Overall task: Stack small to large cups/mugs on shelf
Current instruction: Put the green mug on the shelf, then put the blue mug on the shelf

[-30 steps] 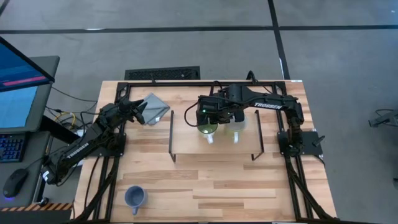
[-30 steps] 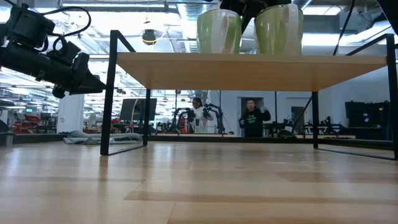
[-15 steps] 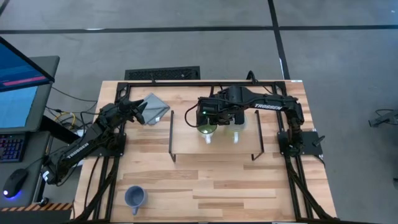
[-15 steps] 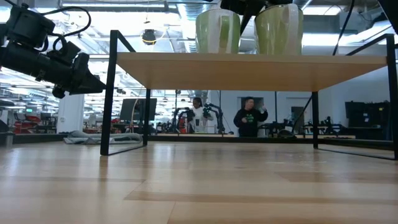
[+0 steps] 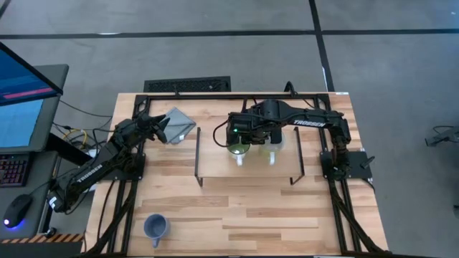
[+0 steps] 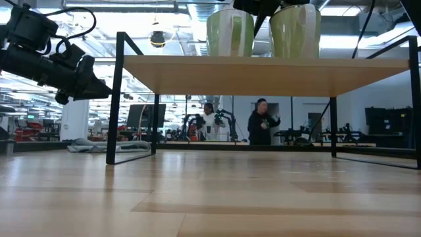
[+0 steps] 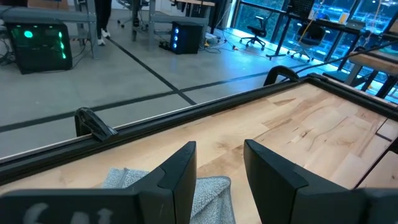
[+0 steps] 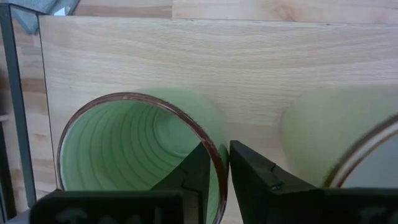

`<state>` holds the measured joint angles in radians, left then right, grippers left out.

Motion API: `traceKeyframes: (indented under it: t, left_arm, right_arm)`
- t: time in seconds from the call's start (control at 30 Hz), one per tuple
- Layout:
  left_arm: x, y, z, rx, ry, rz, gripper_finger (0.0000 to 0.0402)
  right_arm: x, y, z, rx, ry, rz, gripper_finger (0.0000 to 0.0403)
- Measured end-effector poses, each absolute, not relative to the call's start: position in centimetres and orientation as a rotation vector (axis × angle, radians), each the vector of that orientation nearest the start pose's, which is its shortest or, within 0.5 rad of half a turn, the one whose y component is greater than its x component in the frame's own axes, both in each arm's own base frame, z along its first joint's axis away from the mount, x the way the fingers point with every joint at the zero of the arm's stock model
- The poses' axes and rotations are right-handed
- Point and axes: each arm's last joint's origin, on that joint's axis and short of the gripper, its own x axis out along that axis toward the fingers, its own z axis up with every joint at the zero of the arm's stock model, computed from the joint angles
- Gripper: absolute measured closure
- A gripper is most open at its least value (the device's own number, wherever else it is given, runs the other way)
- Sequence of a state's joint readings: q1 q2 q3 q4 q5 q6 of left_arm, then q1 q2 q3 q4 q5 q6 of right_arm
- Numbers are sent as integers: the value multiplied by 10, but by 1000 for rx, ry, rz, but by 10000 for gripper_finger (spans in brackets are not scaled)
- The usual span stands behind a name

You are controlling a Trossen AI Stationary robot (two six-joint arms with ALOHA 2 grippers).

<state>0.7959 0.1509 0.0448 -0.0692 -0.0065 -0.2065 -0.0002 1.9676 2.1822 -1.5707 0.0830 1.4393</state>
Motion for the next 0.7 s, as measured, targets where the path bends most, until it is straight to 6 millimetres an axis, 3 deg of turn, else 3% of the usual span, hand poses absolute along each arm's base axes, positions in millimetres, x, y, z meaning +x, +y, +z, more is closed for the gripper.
traceKeyframes:
  t: [0.4,0.7]
  left_arm:
    - [73,75,160,-264,83,816,277]
    - [73,75,160,-264,83,816,277]
  right_arm:
    - [369,-3,363,1142,1046,-1009,317]
    - [369,-3,363,1145,1045,-1011,256]
